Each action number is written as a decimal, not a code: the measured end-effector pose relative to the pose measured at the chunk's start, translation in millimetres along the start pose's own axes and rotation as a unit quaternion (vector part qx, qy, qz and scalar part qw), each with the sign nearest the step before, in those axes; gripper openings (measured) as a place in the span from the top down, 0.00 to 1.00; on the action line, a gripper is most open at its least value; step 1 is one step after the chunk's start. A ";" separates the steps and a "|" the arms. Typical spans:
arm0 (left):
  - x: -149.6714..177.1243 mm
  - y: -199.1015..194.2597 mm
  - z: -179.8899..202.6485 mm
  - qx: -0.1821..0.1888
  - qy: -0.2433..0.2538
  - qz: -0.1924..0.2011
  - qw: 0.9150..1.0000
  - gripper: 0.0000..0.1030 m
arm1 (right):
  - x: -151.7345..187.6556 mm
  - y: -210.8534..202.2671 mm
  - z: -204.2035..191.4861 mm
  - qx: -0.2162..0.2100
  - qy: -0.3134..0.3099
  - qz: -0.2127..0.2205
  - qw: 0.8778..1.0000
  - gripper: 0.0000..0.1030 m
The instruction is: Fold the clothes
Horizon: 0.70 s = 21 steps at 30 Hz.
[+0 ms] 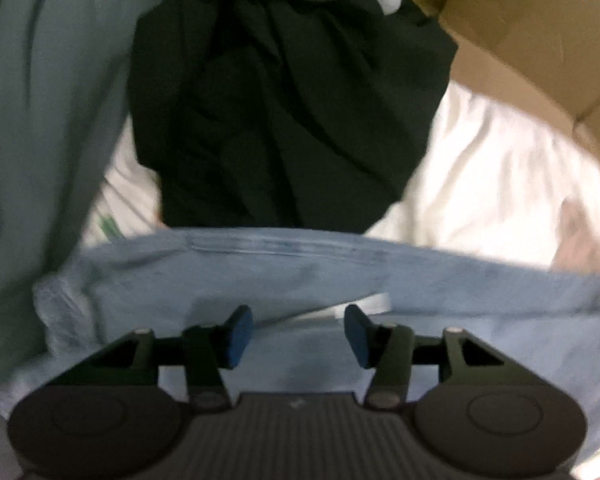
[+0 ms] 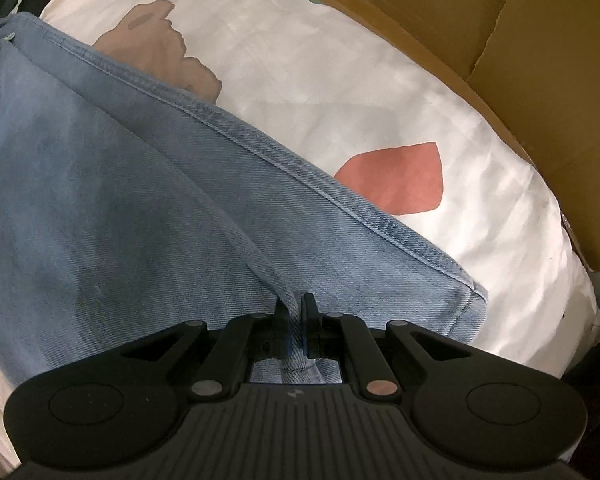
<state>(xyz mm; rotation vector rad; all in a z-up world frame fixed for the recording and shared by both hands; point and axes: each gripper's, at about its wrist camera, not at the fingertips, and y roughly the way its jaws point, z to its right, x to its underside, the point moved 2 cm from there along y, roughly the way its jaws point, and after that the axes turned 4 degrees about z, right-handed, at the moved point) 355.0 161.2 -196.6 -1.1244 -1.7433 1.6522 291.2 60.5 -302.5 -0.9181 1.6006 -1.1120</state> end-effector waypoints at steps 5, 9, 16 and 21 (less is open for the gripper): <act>12.4 13.7 -13.3 -0.018 0.078 0.018 0.997 0.48 | 4.8 0.0 6.5 -0.012 0.002 0.012 1.000 0.96; 28.4 28.4 -28.0 -0.014 0.118 0.013 0.993 0.50 | 7.1 -1.4 12.1 -0.028 -0.008 0.020 0.999 0.96; 46.6 47.8 -51.2 0.034 0.127 0.018 0.991 0.51 | 3.9 4.0 21.6 -0.051 -0.013 0.015 0.998 0.95; 57.4 49.9 -51.5 0.055 0.147 0.008 0.988 0.65 | 2.0 0.4 15.4 -0.038 -0.004 -0.006 0.999 0.95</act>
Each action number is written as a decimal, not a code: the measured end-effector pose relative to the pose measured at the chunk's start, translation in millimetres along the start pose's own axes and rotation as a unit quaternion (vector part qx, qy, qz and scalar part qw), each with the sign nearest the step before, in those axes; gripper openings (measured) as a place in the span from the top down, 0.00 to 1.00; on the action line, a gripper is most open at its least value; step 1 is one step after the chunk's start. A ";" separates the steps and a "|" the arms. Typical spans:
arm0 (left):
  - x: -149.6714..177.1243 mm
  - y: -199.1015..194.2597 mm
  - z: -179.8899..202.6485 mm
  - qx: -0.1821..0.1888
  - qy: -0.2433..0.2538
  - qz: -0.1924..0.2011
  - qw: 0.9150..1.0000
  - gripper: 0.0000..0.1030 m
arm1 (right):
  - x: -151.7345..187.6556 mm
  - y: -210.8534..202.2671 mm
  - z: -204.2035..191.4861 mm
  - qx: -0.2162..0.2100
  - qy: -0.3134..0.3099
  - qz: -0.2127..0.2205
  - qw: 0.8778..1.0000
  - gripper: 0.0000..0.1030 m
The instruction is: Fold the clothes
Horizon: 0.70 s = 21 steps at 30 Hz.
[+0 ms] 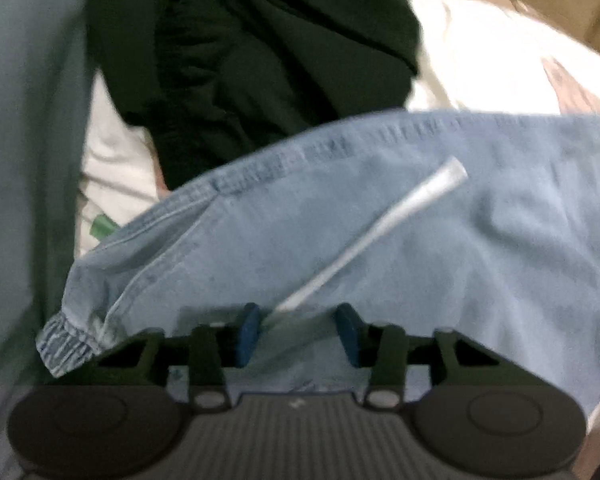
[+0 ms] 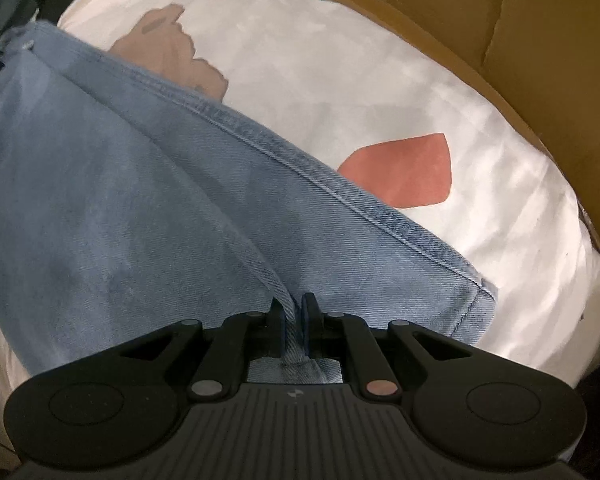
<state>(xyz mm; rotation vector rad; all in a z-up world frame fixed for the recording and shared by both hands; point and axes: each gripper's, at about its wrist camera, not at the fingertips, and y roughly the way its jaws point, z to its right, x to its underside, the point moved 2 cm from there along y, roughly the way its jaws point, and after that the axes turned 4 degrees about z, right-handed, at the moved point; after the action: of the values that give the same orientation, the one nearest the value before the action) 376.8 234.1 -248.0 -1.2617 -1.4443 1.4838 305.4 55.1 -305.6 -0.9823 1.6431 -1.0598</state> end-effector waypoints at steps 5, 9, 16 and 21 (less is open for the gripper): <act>4.2 -6.5 -0.6 -0.006 0.014 0.010 1.000 0.79 | 2.7 1.1 -6.8 0.023 -0.014 0.008 1.000 0.96; 8.4 -16.9 5.7 -0.030 0.029 0.030 0.999 0.89 | 6.9 -6.5 -12.0 0.045 -0.011 0.025 0.999 0.97; 12.4 -46.9 13.3 -0.075 0.028 0.082 0.993 0.94 | 6.0 -37.6 -20.4 0.083 -0.008 0.046 0.995 0.98; 6.3 -61.9 13.4 -0.089 0.013 0.114 0.989 0.94 | 4.3 -50.5 -17.0 0.104 0.004 0.051 0.993 0.98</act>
<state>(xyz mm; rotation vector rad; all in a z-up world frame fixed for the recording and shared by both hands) 353.6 244.3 -189.6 -1.5937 -1.4821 1.5033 295.0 38.9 -255.7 -0.7517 1.5362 -1.1403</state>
